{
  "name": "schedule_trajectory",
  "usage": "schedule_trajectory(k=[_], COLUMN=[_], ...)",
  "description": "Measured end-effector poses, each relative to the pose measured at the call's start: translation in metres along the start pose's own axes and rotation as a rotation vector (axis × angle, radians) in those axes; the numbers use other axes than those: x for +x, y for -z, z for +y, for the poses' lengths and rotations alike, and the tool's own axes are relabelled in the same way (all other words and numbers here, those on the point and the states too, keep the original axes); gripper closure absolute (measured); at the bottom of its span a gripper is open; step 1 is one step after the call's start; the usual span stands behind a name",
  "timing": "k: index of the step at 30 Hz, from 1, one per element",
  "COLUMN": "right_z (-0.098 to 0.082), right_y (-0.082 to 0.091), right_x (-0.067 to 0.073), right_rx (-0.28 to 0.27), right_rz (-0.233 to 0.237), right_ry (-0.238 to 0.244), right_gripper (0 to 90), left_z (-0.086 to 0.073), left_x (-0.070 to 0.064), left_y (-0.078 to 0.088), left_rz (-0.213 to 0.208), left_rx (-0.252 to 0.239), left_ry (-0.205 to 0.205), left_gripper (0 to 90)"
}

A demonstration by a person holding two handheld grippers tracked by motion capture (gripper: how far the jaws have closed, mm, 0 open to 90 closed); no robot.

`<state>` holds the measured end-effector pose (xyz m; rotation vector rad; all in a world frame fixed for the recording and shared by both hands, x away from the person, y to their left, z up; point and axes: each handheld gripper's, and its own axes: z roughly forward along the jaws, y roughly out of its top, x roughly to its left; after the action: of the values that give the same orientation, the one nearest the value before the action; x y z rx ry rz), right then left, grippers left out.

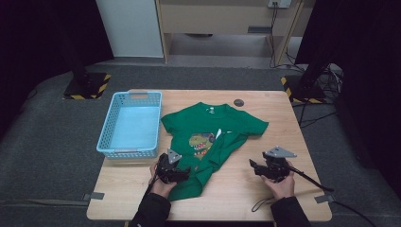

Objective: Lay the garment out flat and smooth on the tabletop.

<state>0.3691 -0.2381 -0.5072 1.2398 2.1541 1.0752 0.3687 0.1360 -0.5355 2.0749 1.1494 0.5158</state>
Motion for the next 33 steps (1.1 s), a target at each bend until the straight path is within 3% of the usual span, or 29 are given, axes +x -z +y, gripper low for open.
schedule_trajectory(k=[3,5,6,12,18,24,33], right_z=[0.007,0.01,0.016,0.036,0.045,0.046,0.046], right_y=[-0.006,-0.008,-0.012,-0.026,-0.039,-0.052,-0.069], right_x=[0.016,0.021,0.032,0.063,0.089,0.102,0.112], right_rx=[-0.003,0.001,0.0,0.008,0.02,0.014,0.009], right_rz=[0.059,0.062,0.08,0.123,0.167,0.193,0.194], right_ry=[0.005,0.019,0.037,0.114,0.161,0.18,0.213], right_gripper=[34.4,34.6,35.8,39.3,43.6,48.9,52.4], left_z=[0.001,0.001,0.001,-0.003,-0.005,-0.004,-0.004], left_x=[0.004,0.005,0.006,0.0,-0.003,-0.003,-0.003], left_y=[-0.001,-0.002,-0.001,0.003,0.005,0.004,0.004], left_rz=[-0.004,-0.007,-0.007,-0.001,0.004,0.006,0.007], left_rx=[0.0,-0.001,-0.001,0.003,0.004,0.005,0.005], left_ry=[-0.003,-0.005,-0.006,-0.001,0.004,0.007,0.008], left_gripper=[20.5,20.4,20.4,18.2,17.1,16.6,16.5])
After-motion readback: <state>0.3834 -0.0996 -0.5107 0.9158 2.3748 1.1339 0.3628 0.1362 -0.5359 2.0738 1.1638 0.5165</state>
